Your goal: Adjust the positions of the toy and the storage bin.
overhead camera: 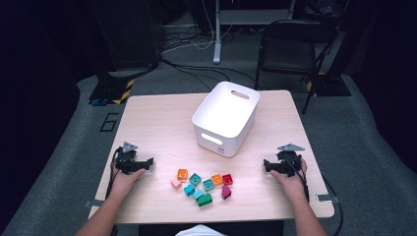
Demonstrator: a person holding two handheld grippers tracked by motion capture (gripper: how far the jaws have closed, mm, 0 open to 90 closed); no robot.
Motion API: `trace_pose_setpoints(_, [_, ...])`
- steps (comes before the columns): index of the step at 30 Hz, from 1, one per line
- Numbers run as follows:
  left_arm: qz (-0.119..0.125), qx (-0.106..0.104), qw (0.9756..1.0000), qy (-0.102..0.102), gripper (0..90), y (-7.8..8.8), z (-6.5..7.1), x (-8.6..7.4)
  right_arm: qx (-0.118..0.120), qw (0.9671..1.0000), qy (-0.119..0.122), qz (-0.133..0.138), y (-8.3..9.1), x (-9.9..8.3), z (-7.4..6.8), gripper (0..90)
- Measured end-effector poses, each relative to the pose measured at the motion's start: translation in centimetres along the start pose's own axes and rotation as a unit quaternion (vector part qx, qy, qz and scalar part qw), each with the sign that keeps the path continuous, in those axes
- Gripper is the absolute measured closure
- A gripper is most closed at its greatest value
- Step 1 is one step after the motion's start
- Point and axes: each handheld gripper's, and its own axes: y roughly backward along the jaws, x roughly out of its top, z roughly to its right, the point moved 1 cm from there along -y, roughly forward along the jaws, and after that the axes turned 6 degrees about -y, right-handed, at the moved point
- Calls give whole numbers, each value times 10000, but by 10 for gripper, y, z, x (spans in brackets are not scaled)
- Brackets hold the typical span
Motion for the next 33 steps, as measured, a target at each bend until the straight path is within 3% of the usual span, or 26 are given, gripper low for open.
trace_pose_setpoints(5, [27,2,10000,-6,150,1,0,0,32,10000,67,46,2,-1,1,148])
trace_pose_setpoints(10, [11,-1,10000,-4,181,2,0,-1,-50,9999,-60,128,3,0,1,212])
trace_pose_setpoints(22, [44,-25,10000,-23,193,3,2,-1,-62,9998,-53,158,4,-1,1,247])
trace_pose_setpoints(31, [19,-58,10000,8,318,6,5,1,-119,9998,-139,98,8,0,1,398])
trace_pose_setpoints(33, [-105,-67,9999,-74,325,8,6,5,-211,9997,22,78,12,4,-2,439])
